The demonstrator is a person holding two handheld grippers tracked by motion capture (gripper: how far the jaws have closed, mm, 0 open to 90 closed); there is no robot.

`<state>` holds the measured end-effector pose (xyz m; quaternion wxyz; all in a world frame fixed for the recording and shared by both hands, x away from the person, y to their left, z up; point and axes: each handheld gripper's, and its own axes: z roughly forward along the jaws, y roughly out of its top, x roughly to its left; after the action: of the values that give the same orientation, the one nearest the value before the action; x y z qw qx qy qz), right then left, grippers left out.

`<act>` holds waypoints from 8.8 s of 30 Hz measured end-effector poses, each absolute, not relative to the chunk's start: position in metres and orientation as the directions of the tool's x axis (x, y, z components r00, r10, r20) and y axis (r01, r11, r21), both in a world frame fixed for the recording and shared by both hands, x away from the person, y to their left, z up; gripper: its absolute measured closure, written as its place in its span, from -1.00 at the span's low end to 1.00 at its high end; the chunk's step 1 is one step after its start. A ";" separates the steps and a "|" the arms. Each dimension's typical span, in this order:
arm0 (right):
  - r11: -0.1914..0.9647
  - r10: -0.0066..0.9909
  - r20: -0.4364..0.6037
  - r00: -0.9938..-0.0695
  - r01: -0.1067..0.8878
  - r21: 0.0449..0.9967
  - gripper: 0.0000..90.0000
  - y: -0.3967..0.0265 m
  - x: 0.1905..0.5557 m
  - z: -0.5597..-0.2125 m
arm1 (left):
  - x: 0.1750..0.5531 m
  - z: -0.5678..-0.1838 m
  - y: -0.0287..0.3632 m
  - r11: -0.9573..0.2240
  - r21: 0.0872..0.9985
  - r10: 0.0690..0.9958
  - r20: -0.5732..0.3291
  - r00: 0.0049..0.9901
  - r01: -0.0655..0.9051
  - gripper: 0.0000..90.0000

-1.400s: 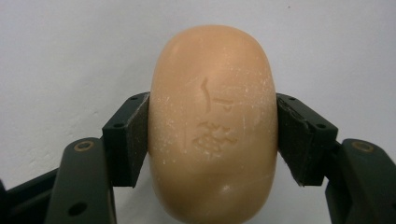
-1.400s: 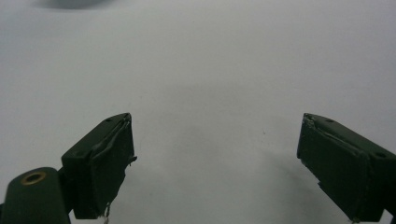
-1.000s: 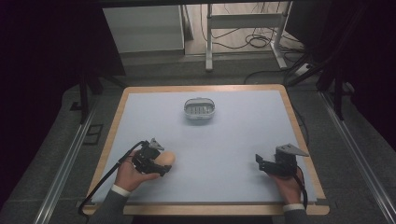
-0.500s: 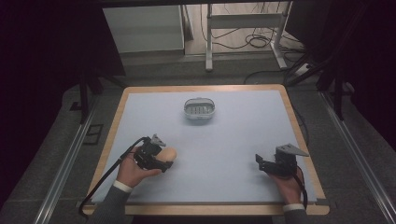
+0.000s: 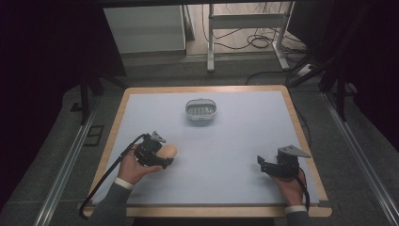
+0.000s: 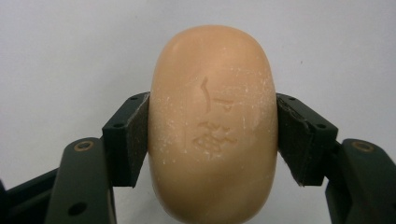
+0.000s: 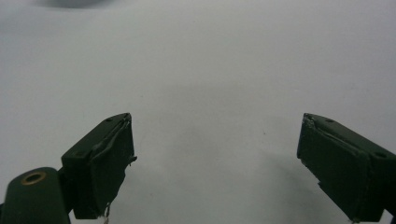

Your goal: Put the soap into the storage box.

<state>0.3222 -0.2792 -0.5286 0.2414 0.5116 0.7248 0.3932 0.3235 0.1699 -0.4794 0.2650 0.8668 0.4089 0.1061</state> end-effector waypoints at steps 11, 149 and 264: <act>0.169 0.932 0.050 -0.360 0.552 0.817 -0.76 -0.279 0.322 -0.529 | 0.329 -0.470 0.164 -0.532 0.561 0.759 -0.015 0.650 0.634 -0.28; 0.173 0.932 0.041 -0.361 0.541 0.823 -0.76 -0.278 0.321 -0.528 | 0.447 -0.436 0.123 -0.546 0.584 0.738 -0.003 0.675 0.600 -0.28; 0.164 0.938 0.035 -0.346 0.528 0.833 -0.76 -0.279 0.319 -0.528 | 0.411 -0.455 0.141 -0.502 0.650 0.732 -0.033 0.681 0.571 -0.57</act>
<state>0.3189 -0.2789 -0.5280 0.2578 0.5104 0.7179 0.3970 0.4110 0.1406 -0.4552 0.3238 0.8576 0.3797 0.1241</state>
